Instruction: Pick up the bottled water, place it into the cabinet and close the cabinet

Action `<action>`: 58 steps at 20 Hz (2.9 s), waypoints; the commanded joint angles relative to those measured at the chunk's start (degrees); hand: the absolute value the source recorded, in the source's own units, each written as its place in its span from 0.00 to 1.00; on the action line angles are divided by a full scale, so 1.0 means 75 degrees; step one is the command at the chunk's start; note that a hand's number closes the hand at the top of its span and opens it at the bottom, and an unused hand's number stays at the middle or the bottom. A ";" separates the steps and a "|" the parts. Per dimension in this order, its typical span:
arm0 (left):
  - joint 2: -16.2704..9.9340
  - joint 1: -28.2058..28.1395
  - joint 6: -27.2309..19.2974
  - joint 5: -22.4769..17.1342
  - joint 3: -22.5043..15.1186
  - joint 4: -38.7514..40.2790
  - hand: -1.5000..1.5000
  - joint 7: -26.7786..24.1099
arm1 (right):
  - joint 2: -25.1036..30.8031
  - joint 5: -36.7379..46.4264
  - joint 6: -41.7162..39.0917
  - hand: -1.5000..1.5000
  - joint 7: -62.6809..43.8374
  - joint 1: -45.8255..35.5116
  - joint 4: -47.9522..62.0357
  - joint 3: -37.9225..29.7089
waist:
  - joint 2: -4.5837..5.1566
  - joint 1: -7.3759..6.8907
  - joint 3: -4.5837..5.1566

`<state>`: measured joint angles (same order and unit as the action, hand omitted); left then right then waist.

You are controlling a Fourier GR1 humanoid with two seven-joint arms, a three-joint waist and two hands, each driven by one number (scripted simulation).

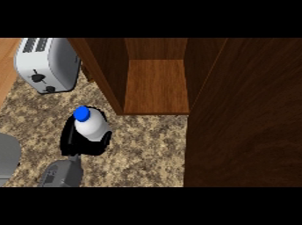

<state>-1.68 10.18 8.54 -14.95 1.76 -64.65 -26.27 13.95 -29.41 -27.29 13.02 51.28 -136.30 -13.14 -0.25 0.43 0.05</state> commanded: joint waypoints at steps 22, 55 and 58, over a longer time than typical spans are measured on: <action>0.0223 0.3626 -0.5127 -0.0092 -0.2382 0.1348 1.00 0.1840 | 0.0269 -0.1425 0.0158 0.00 -0.0533 0.0258 -0.1222 -0.0487 | 0.0055 0.0213 0.0005; 0.0147 0.7310 -0.5475 -0.0649 -0.1297 0.7227 0.00 -0.0065 | 0.0552 -0.1452 -0.0481 0.00 -0.0044 -0.0099 -0.0388 -0.0437 | 0.0235 0.0586 0.0009; 0.0035 0.7619 -0.5304 -0.0581 -0.1306 0.7345 0.00 -0.0036 | 0.0540 -0.1490 -0.0259 0.00 -0.0199 -0.0163 -0.0497 -0.0322 | 0.0238 0.0558 0.0012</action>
<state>-0.75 65.48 -32.19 -20.00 -8.23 -11.59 -26.12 18.58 -36.61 -30.94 14.14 48.58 -133.58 -16.01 1.56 4.70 0.13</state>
